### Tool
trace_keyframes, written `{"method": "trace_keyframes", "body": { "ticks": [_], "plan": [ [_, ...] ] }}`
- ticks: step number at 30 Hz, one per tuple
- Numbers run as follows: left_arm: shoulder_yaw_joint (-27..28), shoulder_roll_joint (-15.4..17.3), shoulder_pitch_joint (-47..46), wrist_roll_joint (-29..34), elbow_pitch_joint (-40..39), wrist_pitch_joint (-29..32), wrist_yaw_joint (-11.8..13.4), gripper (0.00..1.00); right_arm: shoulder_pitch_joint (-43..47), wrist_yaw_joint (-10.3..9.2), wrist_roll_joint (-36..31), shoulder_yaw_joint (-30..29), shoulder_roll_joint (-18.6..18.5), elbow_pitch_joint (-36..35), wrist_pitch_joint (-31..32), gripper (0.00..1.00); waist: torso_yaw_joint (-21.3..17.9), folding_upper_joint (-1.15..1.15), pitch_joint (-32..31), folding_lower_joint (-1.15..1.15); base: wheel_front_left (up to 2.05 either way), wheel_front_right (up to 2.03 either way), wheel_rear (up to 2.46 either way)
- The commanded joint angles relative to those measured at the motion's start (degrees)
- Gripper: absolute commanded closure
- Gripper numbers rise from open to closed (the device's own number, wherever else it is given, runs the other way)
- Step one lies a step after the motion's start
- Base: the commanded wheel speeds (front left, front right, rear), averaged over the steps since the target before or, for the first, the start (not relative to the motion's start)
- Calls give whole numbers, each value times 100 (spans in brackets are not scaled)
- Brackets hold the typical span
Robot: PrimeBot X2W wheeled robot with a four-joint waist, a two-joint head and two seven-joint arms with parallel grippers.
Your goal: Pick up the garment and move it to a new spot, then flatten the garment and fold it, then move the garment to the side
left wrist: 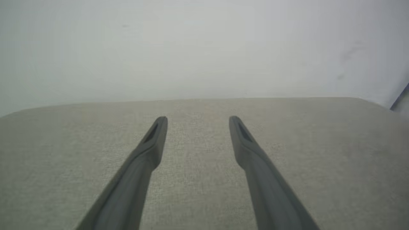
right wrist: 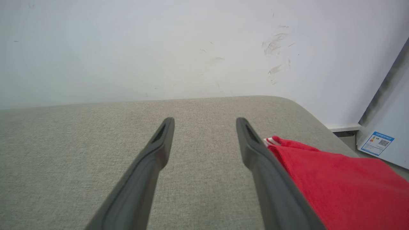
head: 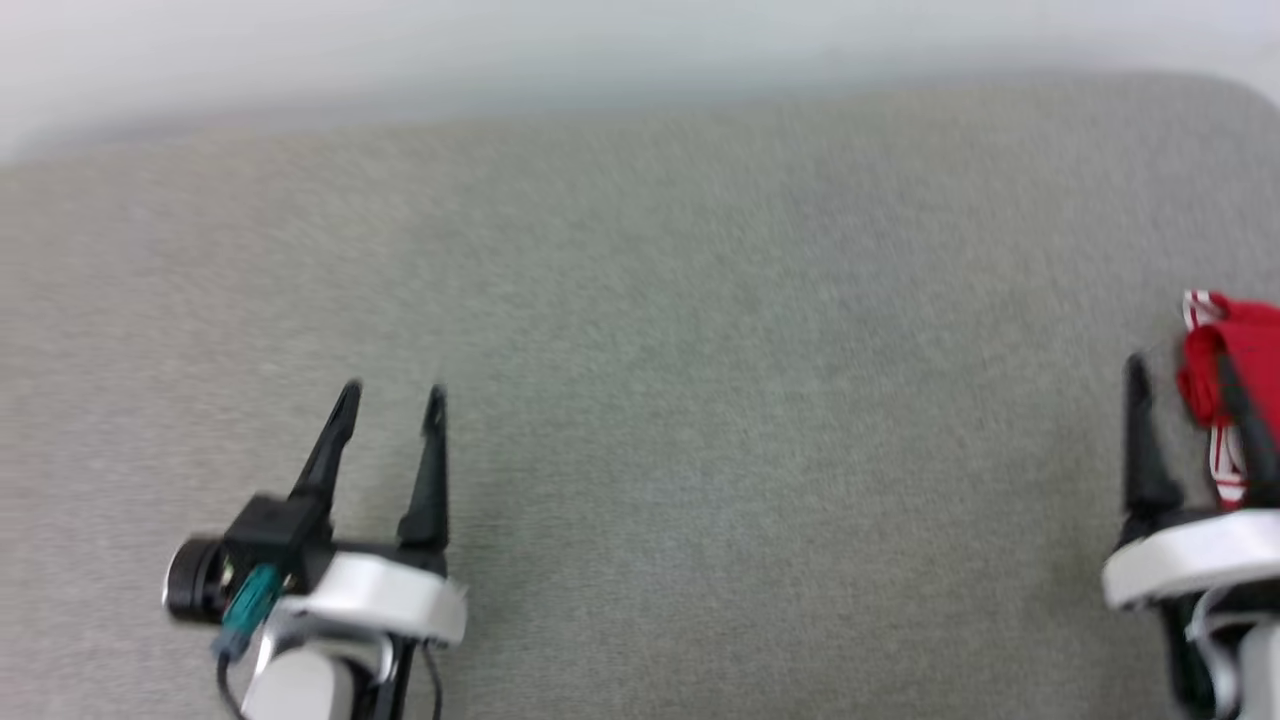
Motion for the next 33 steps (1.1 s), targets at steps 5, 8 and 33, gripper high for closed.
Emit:
{"method": "trace_keyframes", "body": {
  "ticks": [5,8,33],
  "plan": [
    [323,-58,490,-18,-14,-24,69,0,595,-6,-46,272,219,-498,118,0,348,0,-561,1,0,0,0],
    [524,-73,750,-13,-55,-24,99,0,876,-6,-40,406,313,-829,228,0,408,0,-727,1,0,0,0],
    [799,-230,1462,268,96,-24,-228,0,2170,-6,-25,698,443,-2018,903,0,374,0,-1376,1,0,0,0]
  ]
}}
